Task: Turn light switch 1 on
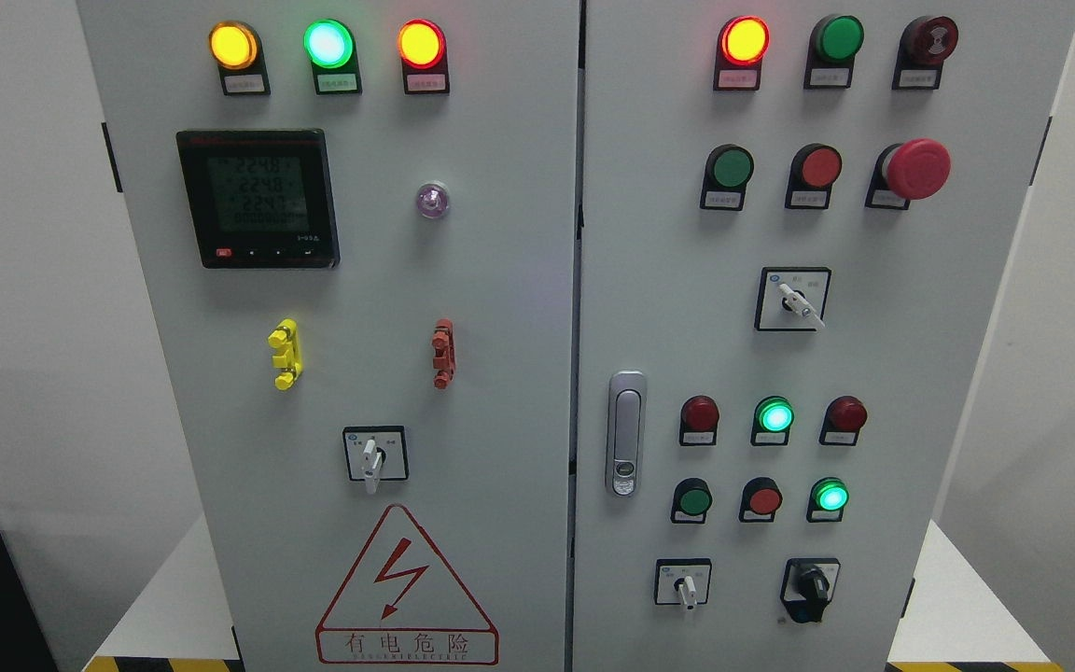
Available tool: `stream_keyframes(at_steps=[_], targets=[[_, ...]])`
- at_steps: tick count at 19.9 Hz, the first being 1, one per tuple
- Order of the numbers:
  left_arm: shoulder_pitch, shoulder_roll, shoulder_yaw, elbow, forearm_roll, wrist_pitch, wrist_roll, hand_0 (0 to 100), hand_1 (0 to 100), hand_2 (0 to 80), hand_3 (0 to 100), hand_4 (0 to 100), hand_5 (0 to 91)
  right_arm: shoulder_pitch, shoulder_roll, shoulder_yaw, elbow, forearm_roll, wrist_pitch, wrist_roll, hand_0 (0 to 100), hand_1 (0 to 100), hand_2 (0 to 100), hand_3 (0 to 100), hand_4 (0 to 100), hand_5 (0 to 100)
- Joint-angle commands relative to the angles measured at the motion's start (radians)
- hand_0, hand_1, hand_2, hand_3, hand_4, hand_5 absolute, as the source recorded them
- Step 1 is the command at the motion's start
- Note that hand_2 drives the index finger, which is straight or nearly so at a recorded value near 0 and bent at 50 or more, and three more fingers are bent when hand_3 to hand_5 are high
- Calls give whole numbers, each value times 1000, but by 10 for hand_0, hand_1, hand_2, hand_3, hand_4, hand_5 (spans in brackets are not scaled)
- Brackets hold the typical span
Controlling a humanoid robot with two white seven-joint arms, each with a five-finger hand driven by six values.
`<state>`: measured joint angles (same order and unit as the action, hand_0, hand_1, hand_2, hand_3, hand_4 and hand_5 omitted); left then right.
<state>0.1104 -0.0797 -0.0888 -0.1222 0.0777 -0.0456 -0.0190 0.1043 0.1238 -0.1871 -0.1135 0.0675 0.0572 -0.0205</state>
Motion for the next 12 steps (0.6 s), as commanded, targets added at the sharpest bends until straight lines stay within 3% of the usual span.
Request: stream_keyframes(at_steps=[1, 8, 9, 11, 12], targets=[[0, -3, 7, -5, 1, 1, -1, 271, 0, 0, 0, 0, 0, 0, 0, 0, 0, 0, 0, -1, 0, 0, 0, 0, 0, 0], [23, 0, 27, -126, 1, 3, 2, 270, 0, 0, 0, 0, 0, 0, 0, 0, 0, 0, 0, -1, 0, 0, 0, 0, 0, 0], [40, 3, 38, -173, 1, 1, 17, 267, 0, 0, 0, 0, 0, 0, 0, 0, 0, 0, 0, -1, 0, 0, 0, 0, 0, 0], [73, 9, 43, -302, -10, 1, 100, 257, 0, 0, 0, 14, 0, 0, -1, 0, 0, 0, 0, -1, 0, 0, 0, 0, 0, 0], [92, 17, 44, -369, -12, 1, 119, 250, 0, 0, 33, 74, 0, 0, -1, 0, 0, 0, 0, -1, 0, 0, 0, 0, 0, 0]])
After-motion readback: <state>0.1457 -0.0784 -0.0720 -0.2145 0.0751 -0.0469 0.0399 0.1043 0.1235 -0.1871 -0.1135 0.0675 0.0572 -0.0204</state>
